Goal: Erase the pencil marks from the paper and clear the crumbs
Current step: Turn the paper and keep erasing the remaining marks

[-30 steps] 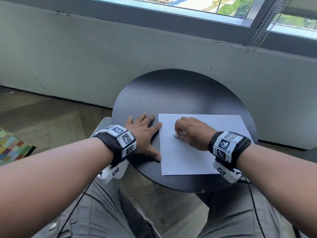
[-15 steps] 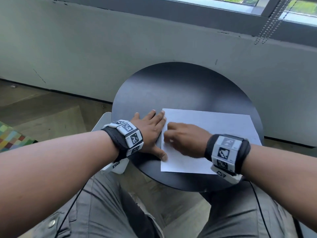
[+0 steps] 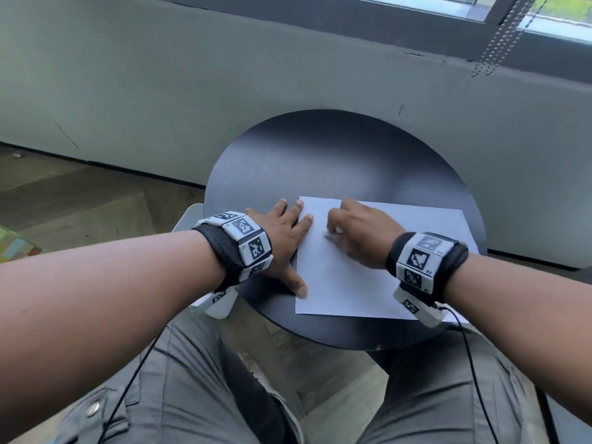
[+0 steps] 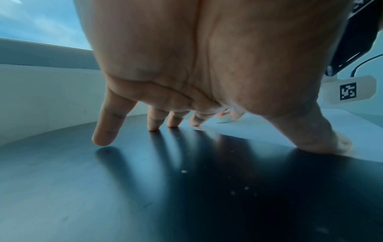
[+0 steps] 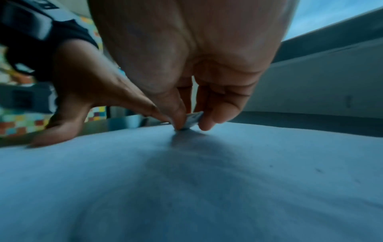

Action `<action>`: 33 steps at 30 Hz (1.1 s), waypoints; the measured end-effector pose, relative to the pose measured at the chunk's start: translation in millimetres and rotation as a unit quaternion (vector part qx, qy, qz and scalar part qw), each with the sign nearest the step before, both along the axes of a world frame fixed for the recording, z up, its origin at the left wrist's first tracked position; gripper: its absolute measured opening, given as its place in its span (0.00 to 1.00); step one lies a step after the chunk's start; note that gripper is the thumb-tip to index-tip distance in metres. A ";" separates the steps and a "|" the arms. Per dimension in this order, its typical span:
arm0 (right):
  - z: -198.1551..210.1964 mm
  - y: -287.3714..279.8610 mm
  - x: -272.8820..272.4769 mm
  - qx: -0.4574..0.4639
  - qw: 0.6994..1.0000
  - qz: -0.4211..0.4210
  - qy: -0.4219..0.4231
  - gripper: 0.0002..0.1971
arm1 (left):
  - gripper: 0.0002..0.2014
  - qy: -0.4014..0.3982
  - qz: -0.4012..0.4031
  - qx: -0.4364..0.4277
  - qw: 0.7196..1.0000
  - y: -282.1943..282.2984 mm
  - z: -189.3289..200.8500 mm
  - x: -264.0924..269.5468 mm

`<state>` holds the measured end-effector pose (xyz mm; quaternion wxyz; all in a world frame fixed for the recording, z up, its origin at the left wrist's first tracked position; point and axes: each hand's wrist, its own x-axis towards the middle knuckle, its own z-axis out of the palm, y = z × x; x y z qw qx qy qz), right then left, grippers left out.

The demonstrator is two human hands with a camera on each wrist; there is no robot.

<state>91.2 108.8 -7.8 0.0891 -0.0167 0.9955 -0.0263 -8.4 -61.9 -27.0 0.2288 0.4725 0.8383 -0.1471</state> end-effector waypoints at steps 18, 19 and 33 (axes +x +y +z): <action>4.1 -28.7 33.3 -0.021 0.991 0.112 -0.065 0.11 | 0.69 -0.014 0.004 -0.052 0.999 11.6 13.7 11.1; 1.0 -15.9 23.6 -0.020 0.996 0.080 -0.038 0.09 | 0.69 -0.013 0.005 -0.054 0.998 11.8 14.1 11.1; -2.6 29.5 24.4 -0.007 1.000 -0.028 0.010 0.07 | 0.67 -0.027 0.018 -0.082 0.996 25.3 22.1 18.1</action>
